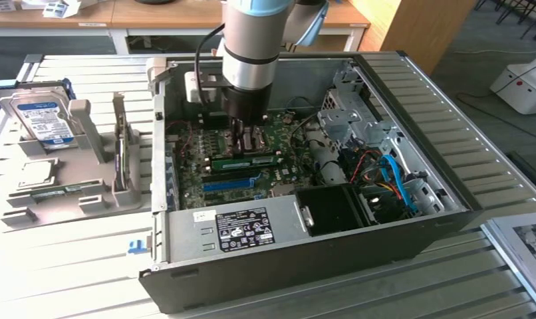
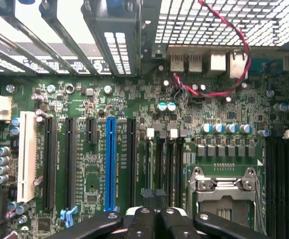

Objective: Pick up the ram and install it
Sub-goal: 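Press down the ram until it locks into place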

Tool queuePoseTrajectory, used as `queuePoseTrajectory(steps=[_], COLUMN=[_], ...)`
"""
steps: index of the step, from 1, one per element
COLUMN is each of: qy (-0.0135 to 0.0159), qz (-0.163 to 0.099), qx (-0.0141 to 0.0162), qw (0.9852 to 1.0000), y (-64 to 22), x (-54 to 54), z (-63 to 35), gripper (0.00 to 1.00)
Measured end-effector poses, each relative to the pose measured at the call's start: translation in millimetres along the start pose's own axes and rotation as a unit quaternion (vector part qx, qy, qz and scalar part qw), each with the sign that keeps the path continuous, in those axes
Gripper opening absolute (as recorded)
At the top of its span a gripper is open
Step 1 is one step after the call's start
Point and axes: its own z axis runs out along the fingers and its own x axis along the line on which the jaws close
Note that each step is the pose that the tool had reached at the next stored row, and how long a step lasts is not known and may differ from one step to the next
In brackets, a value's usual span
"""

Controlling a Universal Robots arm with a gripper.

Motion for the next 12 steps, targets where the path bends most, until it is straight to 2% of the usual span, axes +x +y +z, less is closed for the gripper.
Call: queuePoseTrajectory(steps=[5,12], qy=[0.0,0.0], qz=[0.0,0.0], qx=[0.0,0.0], qw=[1.0,1.0], y=[5.3,5.6], x=[0.0,0.1], z=[0.3,1.1], gripper=[0.1,0.1])
